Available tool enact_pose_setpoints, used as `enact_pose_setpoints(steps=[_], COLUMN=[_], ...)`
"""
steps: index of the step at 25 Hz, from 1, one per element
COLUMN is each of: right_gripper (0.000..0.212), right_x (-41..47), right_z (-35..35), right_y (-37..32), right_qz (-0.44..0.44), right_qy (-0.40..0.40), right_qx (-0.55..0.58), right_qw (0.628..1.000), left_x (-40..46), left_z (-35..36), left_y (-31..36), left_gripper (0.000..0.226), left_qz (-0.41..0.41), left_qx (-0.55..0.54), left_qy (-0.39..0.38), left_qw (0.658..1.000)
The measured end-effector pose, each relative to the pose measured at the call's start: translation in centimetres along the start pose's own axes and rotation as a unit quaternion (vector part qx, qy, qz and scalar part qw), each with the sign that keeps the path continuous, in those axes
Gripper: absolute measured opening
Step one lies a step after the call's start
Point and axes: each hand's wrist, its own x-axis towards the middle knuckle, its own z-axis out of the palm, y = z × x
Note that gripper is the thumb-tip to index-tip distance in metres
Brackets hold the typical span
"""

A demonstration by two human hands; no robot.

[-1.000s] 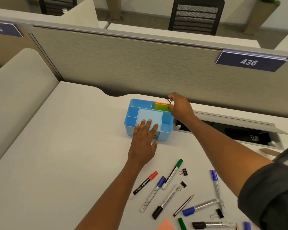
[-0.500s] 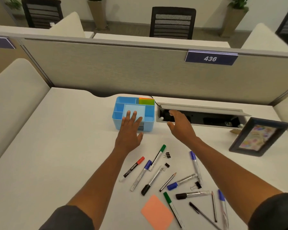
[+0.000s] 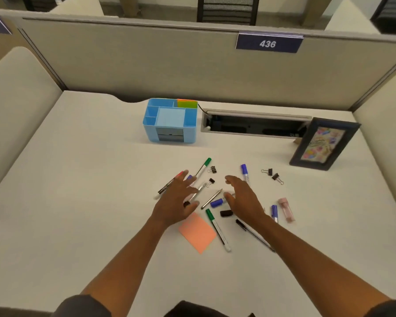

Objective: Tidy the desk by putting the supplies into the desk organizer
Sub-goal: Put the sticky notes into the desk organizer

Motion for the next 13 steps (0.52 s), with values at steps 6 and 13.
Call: enact_pose_setpoints(steps=[6,13], right_gripper=[0.047,0.046], right_x=[-5.1,-5.9], right_z=[1.5,0.9], right_y=[1.3,1.4], right_qz=[-0.016,-0.049], right_qy=[-0.032,-0.03], right_qx=[-0.005,-0.007], right_qw=[0.999,0.998], left_x=[-6.2,-5.6], left_z=[1.2,0.1], left_y=[3.8,5.3], left_gripper=[0.046,0.085], left_qz=[0.01,-0.053], left_qx=[0.091,0.144], left_qy=[-0.129,-0.285], left_qw=[0.987,0.946])
